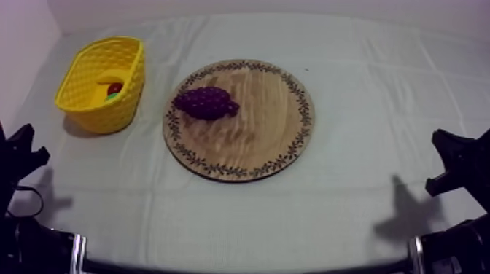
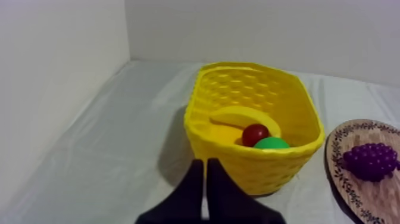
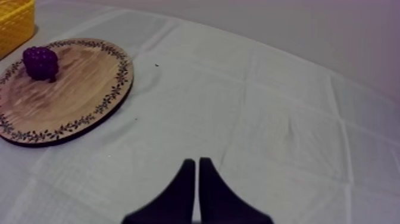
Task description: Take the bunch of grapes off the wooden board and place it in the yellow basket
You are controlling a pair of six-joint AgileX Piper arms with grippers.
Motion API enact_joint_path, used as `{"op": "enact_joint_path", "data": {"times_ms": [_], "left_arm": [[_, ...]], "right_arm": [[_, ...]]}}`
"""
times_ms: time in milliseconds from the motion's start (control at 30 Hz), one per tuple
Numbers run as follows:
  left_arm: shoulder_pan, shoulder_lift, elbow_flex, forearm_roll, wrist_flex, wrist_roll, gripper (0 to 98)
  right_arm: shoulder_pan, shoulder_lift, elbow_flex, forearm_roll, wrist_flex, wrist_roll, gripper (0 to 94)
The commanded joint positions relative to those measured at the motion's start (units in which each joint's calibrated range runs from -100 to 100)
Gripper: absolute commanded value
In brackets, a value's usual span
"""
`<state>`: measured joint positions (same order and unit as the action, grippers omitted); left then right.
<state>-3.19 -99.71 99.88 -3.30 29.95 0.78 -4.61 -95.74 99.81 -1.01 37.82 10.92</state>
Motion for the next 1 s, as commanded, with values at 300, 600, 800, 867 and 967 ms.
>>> {"op": "enact_joint_path", "data": {"times_ms": [300, 600, 800, 867, 967], "left_arm": [[-2.99, -0.12, 0.01, 1.12, 3.12, 0.19, 0.0], [-2.58, 0.68, -1.25, 1.11, 1.47, -0.57, 0.0], [-1.76, 10.29, -11.36, 2.49, 1.23, -1.29, 0.0], [-1.15, 14.48, -15.82, 3.82, 1.45, -2.47, 0.0], [0.34, 20.62, -23.05, 4.78, 2.37, -3.38, 0.0]], "right_arm": [[0.02, -0.01, -0.03, 0.01, 0.0, -0.01, 0.4], [0.02, -0.01, -0.03, 0.01, 0.0, -0.01, 0.4], [0.02, -0.01, -0.03, 0.01, 0.0, -0.01, 0.4], [0.02, -0.01, -0.03, 0.01, 0.0, 0.01, 0.4], [0.02, -0.01, -0.03, 0.01, 0.0, 0.0, 0.4]]}}
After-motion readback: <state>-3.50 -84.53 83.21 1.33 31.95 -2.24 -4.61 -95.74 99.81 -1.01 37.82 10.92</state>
